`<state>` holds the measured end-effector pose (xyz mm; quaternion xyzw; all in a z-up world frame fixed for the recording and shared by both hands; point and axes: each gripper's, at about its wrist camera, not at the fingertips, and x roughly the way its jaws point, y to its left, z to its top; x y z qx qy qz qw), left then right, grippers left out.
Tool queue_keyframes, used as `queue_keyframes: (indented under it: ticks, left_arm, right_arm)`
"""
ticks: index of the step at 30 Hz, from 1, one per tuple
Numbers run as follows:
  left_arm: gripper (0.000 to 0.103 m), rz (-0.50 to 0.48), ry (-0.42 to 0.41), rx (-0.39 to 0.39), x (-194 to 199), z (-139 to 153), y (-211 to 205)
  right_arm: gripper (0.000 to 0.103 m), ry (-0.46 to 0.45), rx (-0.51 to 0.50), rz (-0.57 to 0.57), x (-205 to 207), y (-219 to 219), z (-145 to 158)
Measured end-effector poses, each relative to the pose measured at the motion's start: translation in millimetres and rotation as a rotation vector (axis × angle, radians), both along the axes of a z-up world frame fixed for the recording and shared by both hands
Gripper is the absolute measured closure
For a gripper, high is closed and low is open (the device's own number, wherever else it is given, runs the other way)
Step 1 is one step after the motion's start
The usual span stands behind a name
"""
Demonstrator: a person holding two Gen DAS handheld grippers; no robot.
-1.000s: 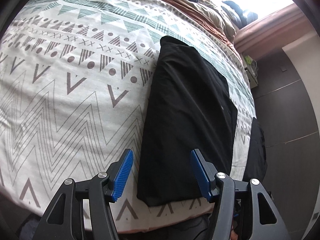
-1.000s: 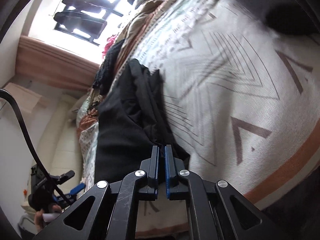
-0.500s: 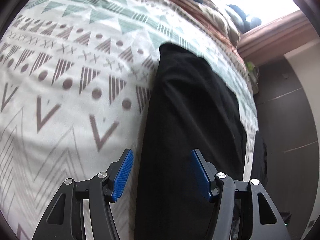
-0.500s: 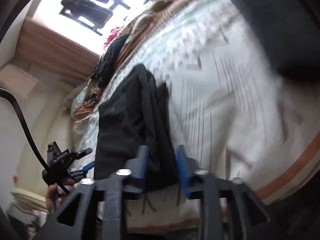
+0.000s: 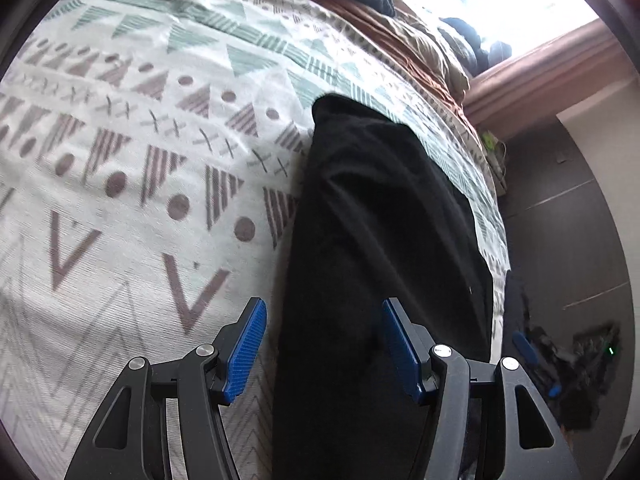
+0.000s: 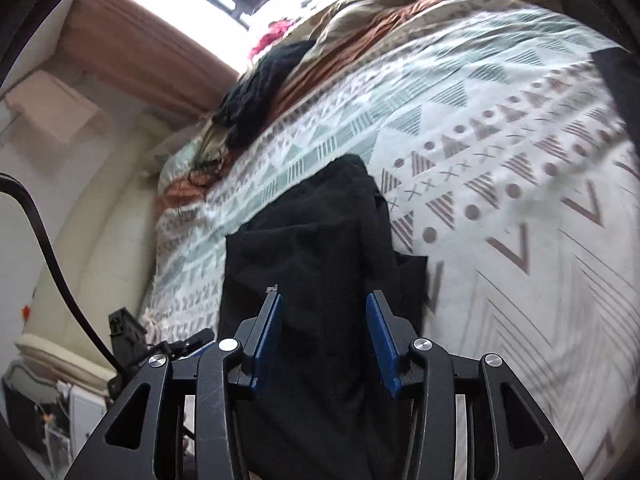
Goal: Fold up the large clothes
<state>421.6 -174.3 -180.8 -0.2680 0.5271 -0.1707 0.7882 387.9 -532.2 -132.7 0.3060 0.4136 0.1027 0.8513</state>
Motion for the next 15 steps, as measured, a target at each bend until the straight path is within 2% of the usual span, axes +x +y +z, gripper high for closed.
queue_keyframes:
  ticks: [3,6,10,11,12,13,15]
  left_arm:
    - [0.042,-0.001,-0.035,0.032,-2.8,5.3,-0.1]
    - [0.044,0.003,-0.029,0.054,0.9,1.0,-0.2]
    - [0.048,-0.004,0.010,0.014,7.7,-7.5,-0.2]
    - [0.048,-0.006,0.007,0.016,7.2,-7.0,-0.5]
    - [0.048,-0.010,0.002,0.023,6.6,-5.9,-1.7]
    - [0.048,-0.018,-0.004,0.034,5.8,-4.3,-3.9]
    - [0.048,-0.030,-0.011,0.042,5.1,-2.7,-7.1]
  right_arm:
    - [0.059,0.037,-0.026,0.035,19.9,4.4,-13.4]
    - [0.059,0.070,0.013,0.066,32.6,6.0,-30.0]
    - [0.060,0.060,0.096,0.095,41.4,4.4,-41.4]
    - [0.065,0.063,0.099,0.099,43.5,5.0,-43.4]
    - [0.094,0.062,0.090,0.099,44.9,5.8,-44.5]
    - [0.099,0.064,0.081,0.101,45.7,6.7,-44.2]
    - [0.099,0.048,0.087,0.103,42.5,7.5,-39.0]
